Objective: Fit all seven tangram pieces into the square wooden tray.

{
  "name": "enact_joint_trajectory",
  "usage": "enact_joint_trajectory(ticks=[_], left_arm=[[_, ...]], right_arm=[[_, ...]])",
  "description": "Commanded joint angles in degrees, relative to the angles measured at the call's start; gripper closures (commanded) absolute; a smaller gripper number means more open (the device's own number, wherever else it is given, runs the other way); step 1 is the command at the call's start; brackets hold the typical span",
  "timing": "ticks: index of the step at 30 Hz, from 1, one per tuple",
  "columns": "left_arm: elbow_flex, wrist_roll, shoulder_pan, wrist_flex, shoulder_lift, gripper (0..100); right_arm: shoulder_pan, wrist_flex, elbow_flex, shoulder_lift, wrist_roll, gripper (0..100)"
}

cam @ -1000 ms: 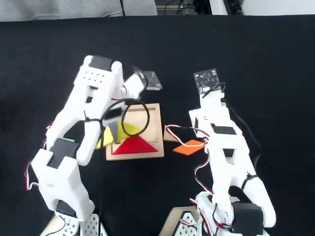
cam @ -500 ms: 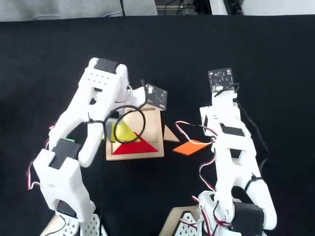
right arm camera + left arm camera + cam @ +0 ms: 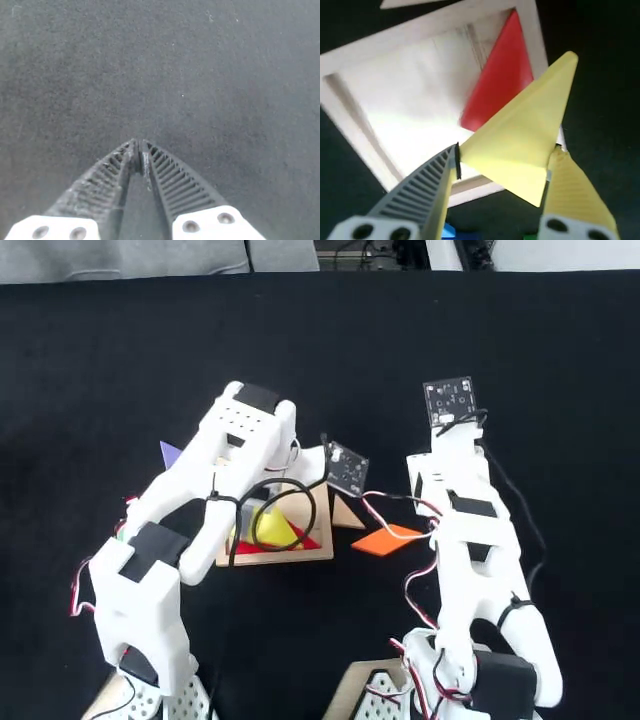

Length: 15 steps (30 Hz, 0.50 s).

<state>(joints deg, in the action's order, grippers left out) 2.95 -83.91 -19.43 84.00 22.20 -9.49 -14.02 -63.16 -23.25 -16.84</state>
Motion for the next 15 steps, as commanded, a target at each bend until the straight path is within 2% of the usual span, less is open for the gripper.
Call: enact_joint_trajectory(ticks=[1, 6, 10, 15], left_arm=[[0.2, -3.6, 0.5, -3.6, -1.1, 73], [0.3, -3.1, 0.9, -3.6, -1.1, 73], [0.2, 0.8, 0.5, -3.6, -1.0, 73], [1.3, 4.4, 1.0, -3.5, -1.2, 65]], right_arm=[[-0.5, 1.2, 0.8, 0.2, 0.5, 98.7], [-0.5, 1.2, 0.8, 0.2, 0.5, 98.7], [-0.5, 1.2, 0.8, 0.2, 0.5, 98.7], [-0.5, 1.2, 0.8, 0.2, 0.5, 98.7]])
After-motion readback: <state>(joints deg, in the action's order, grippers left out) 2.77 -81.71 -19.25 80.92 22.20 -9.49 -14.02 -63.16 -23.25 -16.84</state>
